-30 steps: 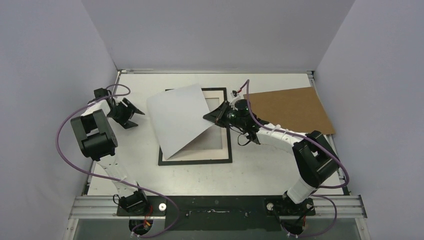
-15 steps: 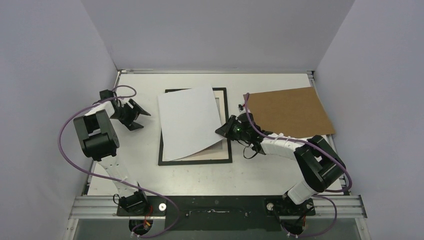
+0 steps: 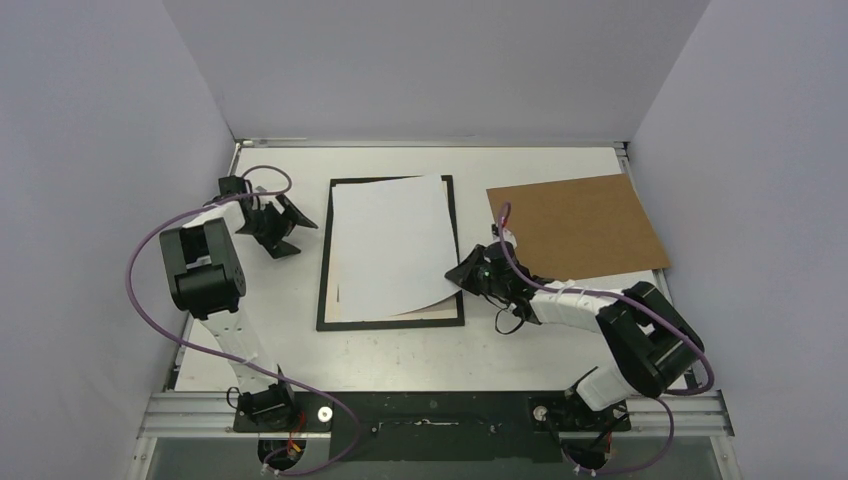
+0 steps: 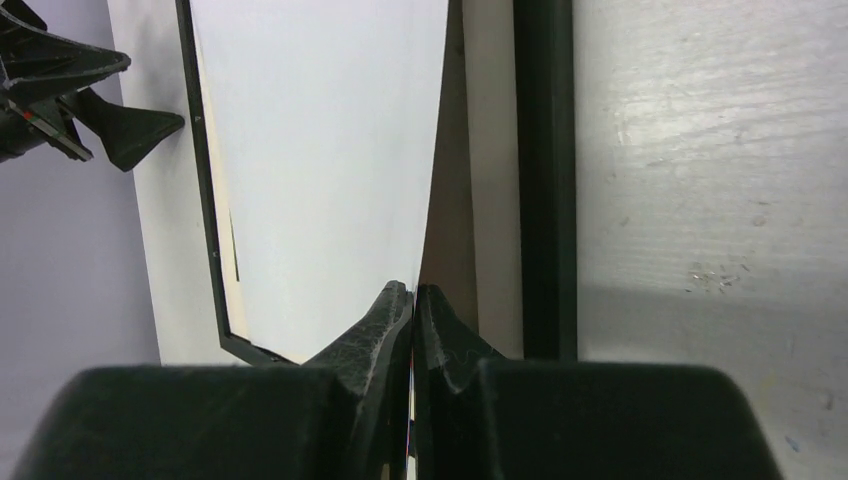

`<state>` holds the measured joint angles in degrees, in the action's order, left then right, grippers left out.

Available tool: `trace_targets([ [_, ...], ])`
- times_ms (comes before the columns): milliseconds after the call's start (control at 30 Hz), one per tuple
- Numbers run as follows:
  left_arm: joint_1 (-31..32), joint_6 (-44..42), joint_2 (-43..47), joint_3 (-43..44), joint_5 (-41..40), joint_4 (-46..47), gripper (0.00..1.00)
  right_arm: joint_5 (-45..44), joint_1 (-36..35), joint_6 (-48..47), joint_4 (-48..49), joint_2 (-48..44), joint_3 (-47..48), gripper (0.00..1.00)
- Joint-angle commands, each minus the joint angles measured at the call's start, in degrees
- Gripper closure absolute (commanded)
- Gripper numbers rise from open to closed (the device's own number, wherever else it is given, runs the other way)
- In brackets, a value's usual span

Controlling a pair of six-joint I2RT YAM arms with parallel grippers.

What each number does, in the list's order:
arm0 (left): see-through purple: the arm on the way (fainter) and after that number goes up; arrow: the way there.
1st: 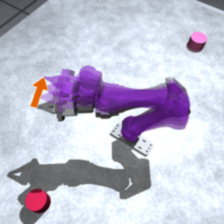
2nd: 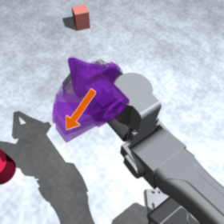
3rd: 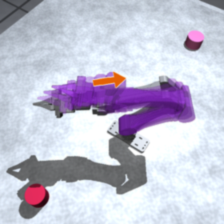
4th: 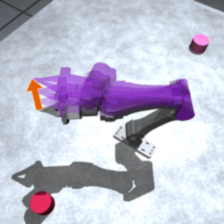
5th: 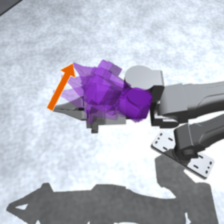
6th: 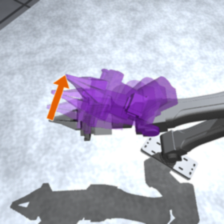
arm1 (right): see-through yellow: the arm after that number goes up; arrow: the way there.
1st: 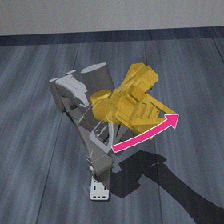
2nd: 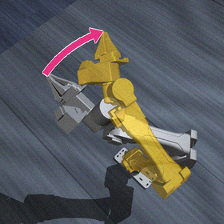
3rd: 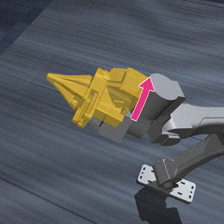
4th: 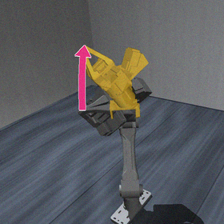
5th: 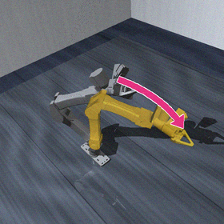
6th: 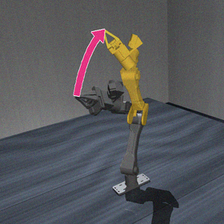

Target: Put the photo into the frame

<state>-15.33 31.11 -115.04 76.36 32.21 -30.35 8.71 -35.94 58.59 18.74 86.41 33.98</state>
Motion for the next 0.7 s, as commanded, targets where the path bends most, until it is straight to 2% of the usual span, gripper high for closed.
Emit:
trace_targets([
  [0,0.9,0.3,2.3,-2.6,-1.8,3.0,0.21,-4.8,0.0,0.4,1.5,-5.7,-1.8,1.00],
  [300,4.7,1.8,8.9,-11.8,-1.5,5.1,0.21,-8.5,0.1,1.1,-3.5,-13.2,-3.9,1.00],
  [567,7.1,2.3,11.8,-14.4,-1.4,5.4,0.24,-8.5,-0.1,1.6,-2.4,-14.9,-4.9,1.00],
  [667,7.1,2.1,11.7,-14.1,-1.9,5.2,0.28,-7.3,0.0,1.8,-1.0,-12.4,-4.6,1.00],
])
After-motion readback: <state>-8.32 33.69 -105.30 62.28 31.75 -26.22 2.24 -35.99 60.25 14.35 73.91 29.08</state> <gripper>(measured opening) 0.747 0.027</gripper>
